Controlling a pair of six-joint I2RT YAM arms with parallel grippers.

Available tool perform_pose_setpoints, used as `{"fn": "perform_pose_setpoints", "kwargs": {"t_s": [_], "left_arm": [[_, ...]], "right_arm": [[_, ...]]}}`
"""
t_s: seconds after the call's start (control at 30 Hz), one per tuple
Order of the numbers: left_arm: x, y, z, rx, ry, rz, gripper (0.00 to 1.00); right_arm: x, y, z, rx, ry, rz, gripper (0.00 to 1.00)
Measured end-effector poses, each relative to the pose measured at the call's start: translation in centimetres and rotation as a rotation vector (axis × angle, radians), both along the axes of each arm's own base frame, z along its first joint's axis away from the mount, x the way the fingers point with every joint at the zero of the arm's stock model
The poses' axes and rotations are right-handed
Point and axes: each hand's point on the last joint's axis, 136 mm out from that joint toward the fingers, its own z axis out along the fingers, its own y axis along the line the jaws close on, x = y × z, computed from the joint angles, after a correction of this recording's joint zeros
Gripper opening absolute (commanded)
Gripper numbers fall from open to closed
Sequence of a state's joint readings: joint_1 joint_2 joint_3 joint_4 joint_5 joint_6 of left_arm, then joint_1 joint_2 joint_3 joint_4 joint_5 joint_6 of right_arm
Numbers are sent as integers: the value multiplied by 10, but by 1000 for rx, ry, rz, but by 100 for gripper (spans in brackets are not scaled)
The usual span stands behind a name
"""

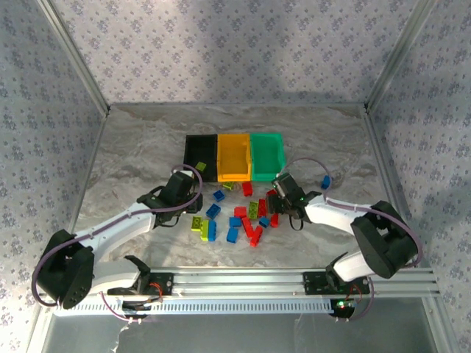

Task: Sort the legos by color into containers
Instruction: Pick up the lego from the center of the table.

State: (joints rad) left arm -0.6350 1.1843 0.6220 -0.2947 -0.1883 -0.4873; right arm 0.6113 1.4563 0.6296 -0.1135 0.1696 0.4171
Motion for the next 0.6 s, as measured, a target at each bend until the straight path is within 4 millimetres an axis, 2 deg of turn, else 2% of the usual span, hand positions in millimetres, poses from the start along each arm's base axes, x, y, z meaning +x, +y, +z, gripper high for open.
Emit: {"fn": "perform_pose_setpoints", "kwargs": {"t_s": [0.1,0.23,0.6], "left_arm": [[-3,2,1,-4,-8,1,55],[-7,8,3,-8,-26,9,55],[-11,12,4,-10,-30,14,55]], "right_arm": [[3,3,0,-7,2,8,54],[1,5,-2,-18,11,21,40],[-7,9,2,-44,10,47,31]]}}
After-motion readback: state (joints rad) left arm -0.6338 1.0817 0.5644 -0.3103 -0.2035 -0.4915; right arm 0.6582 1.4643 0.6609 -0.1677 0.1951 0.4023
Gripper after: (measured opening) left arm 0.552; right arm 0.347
